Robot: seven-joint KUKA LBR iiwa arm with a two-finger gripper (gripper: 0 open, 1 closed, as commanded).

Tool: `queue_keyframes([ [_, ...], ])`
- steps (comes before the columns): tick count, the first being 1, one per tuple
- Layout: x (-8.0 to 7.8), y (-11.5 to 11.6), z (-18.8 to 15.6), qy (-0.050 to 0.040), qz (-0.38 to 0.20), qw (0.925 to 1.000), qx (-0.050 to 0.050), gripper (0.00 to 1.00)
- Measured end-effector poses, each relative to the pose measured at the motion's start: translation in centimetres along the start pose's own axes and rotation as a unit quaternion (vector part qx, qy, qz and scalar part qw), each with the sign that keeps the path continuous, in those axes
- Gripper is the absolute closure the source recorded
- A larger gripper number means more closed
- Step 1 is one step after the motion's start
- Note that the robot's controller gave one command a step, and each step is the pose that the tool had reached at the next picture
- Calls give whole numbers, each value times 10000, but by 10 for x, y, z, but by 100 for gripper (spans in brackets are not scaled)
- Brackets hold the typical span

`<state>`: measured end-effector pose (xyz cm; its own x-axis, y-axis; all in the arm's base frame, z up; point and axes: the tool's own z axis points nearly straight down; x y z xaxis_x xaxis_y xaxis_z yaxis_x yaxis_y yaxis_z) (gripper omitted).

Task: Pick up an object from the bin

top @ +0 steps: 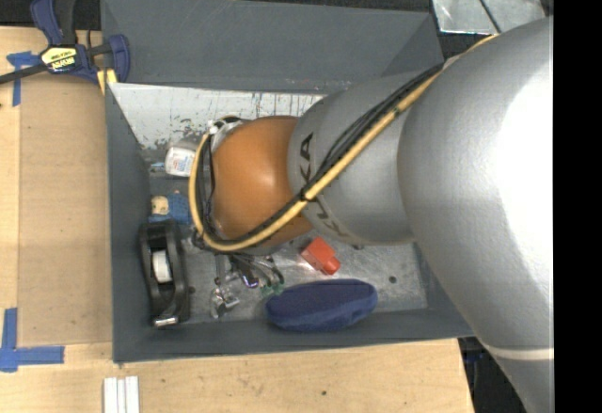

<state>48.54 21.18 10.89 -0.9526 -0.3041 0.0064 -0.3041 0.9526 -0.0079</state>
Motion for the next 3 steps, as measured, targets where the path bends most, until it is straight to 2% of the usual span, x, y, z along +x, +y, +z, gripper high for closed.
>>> queue_keyframes([
  [1, 20, -75, 34, -66, 1250, 9921, -87, 0],
  [2, 30, -201, 35, -122, 487, 9987, -55, 0],
  [3, 27, -202, 32, -182, 489, 9986, -28, 100],
])
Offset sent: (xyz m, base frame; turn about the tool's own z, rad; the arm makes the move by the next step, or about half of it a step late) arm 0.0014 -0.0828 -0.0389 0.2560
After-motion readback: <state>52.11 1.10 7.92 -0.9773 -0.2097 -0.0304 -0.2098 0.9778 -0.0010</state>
